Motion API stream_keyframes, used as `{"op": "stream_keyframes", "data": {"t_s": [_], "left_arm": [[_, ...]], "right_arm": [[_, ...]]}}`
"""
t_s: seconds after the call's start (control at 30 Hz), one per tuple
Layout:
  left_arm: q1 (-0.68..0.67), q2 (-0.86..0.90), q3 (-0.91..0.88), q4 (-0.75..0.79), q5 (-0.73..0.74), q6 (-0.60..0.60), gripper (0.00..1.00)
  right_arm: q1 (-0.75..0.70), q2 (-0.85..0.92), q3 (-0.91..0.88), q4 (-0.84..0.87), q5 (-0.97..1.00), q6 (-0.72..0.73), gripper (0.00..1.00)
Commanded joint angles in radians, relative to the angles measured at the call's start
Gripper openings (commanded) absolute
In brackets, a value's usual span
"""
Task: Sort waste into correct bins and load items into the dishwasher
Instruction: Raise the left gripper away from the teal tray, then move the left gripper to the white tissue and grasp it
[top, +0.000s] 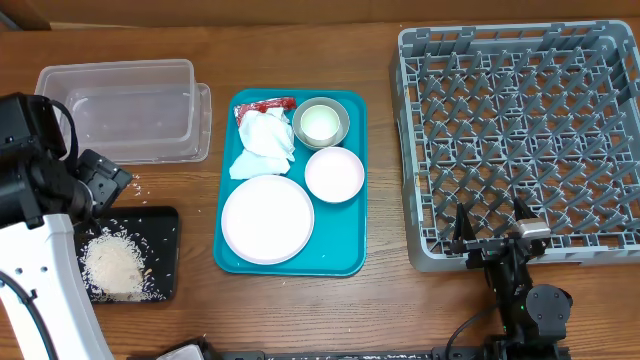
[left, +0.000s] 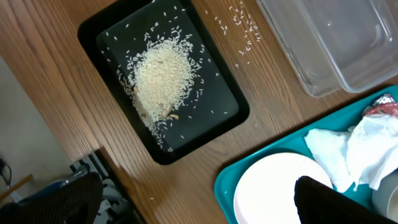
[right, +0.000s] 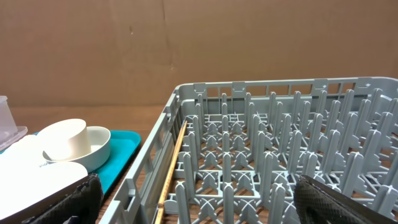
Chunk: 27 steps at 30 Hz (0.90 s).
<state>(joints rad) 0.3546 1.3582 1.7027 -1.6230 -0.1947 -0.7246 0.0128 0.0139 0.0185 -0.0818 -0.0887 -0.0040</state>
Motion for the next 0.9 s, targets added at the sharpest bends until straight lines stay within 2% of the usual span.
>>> {"op": "stream_keyframes", "data": {"t_s": [0.0, 0.13, 0.33, 0.4, 0.47, 0.57, 0.63, 0.77, 0.87], "left_arm": [[0.023, 0.015, 0.015, 0.004, 0.012, -0.071, 1.00], [0.031, 0.023, 0.015, 0.004, 0.092, -0.076, 1.00], [0.031, 0.023, 0.015, 0.008, 0.099, -0.076, 1.00], [0.031, 0.023, 0.015, 0.002, 0.152, -0.073, 1.00], [0.024, 0.023, 0.014, 0.003, 0.277, 0.006, 1.00], [-0.016, 0.025, 0.014, 0.082, 0.532, 0.272, 1.00], [-0.067, 0.030, 0.014, 0.123, 0.623, 0.368, 0.99], [-0.187, 0.058, 0.014, 0.218, 0.607, 0.373, 0.89], [-0.275, 0.100, 0.014, 0.317, 0.573, 0.363, 0.87]], "right_arm": [[-0.006, -0.011, -0.010, 0.005, 0.007, -0.003, 1.00], [-0.006, -0.011, -0.010, 0.005, 0.005, 0.000, 1.00], [-0.006, -0.011, -0.010, 0.005, 0.005, 0.000, 1.00], [-0.006, -0.011, -0.010, 0.005, 0.005, 0.000, 1.00], [-0.006, -0.011, -0.010, 0.005, 0.005, 0.000, 1.00], [-0.006, -0.011, -0.010, 0.005, 0.005, 0.000, 1.00], [-0.006, -0.011, -0.010, 0.005, 0.005, 0.000, 1.00], [-0.006, -0.011, -0.010, 0.005, 0.005, 0.000, 1.00], [-0.006, -0.011, -0.010, 0.005, 0.005, 0.000, 1.00]]}}
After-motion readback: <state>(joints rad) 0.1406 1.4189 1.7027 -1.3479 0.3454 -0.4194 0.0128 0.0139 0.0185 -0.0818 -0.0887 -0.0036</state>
